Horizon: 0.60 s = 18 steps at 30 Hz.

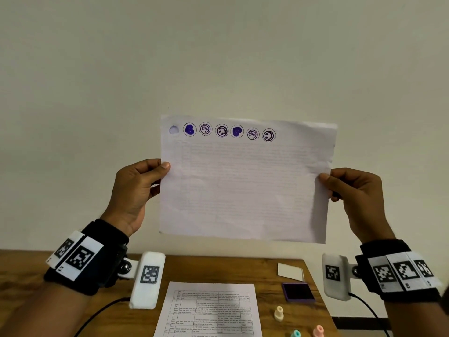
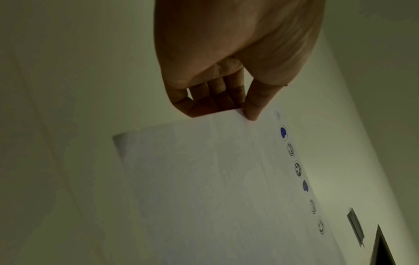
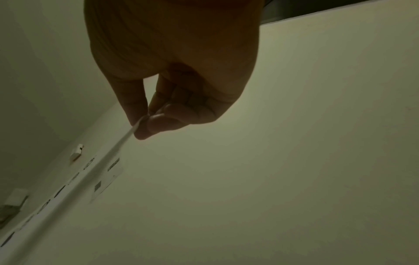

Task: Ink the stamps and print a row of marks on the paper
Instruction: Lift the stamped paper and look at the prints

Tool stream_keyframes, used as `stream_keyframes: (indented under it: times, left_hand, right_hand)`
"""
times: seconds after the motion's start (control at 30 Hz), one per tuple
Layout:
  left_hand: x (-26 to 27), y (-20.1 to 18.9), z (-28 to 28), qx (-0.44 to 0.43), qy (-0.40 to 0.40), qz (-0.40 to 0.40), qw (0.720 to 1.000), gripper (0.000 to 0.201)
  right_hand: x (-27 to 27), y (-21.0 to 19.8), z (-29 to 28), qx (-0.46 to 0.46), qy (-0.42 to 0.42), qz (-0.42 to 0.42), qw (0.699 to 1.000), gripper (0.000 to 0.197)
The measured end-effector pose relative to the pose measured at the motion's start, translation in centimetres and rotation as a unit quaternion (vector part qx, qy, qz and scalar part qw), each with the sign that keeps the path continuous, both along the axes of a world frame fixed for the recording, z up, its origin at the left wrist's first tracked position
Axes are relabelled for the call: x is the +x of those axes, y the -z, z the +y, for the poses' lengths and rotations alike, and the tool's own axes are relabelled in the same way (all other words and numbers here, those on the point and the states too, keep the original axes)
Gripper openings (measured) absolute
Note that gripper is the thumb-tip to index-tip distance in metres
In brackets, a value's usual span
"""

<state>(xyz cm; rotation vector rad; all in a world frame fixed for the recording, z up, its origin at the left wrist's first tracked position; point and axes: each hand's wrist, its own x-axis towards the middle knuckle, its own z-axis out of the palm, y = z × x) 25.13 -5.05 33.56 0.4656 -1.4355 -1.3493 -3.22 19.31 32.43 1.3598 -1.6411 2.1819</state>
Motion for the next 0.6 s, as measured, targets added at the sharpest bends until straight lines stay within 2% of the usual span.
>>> stream_keyframes:
  times: [0.23,0.47,0.6]
  left_hand:
    - [0.0,0.4,-0.3,0.005,-0.005,0.006,1.0,0.012]
    - [0.0,0.8,-0.5,0.008,-0.006,0.009,1.0,0.023]
    - [-0.2,1.1,-0.7,0.012,-0.011,0.006,1.0,0.015]
  right_hand:
    - [-0.1,0.1,-0.3,0.006,-0.004,0.002,1.0,0.029]
    - [-0.1,0.4,-0.7,0.014,-0.004,-0.001,1.0,0.029]
    - [0.0,0.6,-1.1,0.016,-0.006,-0.002,1.0,0.033]
